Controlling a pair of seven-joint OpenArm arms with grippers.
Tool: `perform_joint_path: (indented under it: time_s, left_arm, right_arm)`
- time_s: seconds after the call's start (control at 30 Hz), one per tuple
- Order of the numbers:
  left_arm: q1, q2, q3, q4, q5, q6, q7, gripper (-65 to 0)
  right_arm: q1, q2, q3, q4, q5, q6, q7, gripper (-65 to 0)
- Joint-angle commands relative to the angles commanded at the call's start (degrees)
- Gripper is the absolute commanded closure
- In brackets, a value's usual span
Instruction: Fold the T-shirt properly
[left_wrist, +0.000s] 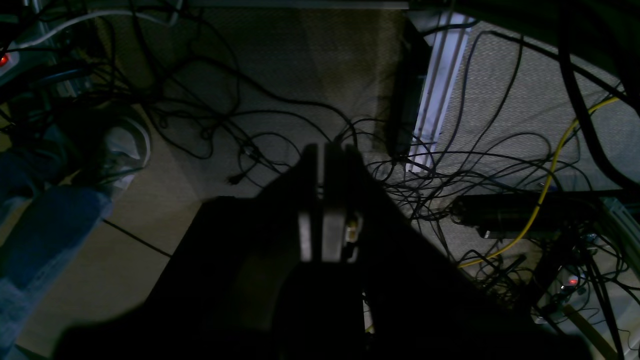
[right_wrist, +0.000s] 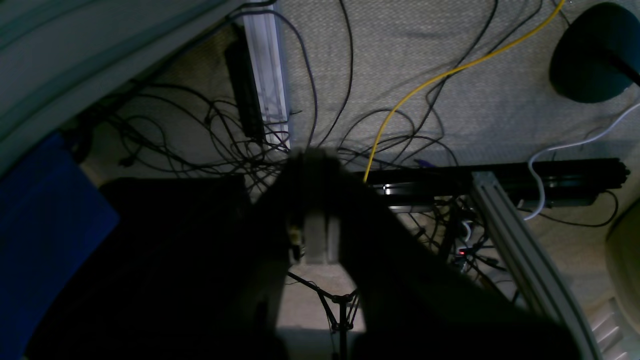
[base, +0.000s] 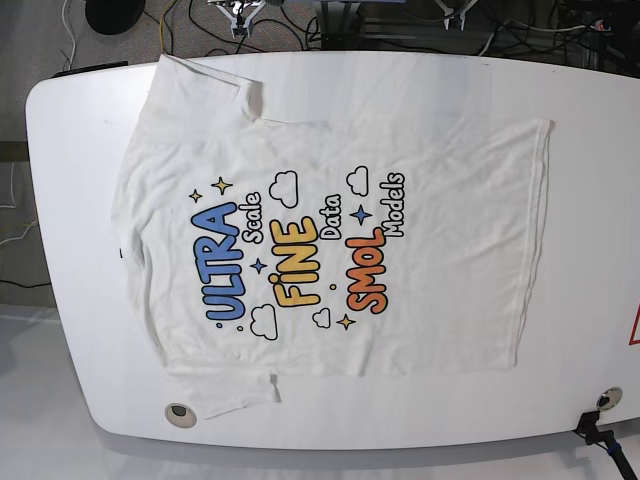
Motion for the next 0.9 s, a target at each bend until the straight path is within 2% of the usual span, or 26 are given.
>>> perform_joint_path:
  time_s: [0.27, 0.3, 0.37, 0.9]
  left_arm:
    - [0.5, -1.0, 0.2, 0.6, -0.3, -0.1, -0.6, -0.9]
    - [0.2, -0.8, 0.0, -0.2, -0.4, -0.2, -1.1, 0.0]
    - [0.0, -0.8, 0.0, -0.5, -0.4, -0.2, -1.0, 0.0]
    - [1.4, -1.0, 0.0, -0.1, -0.2, -0.1, -1.3, 0.0]
  right_arm:
    - [-0.4, 0.1, 0.2, -0.2, 0.0, -0.13, 0.1, 0.0]
    - [0.1, 0.0, 0.1, 0.1, 0.1, 0.61, -0.1, 0.0]
    - [0.1, -0.1, 0.1, 0.4, 0.0, 0.67, 0.0, 0.0]
    - [-0.6, 0.0, 0.3, 0.8, 0.0, 0.55, -0.2, 0.0]
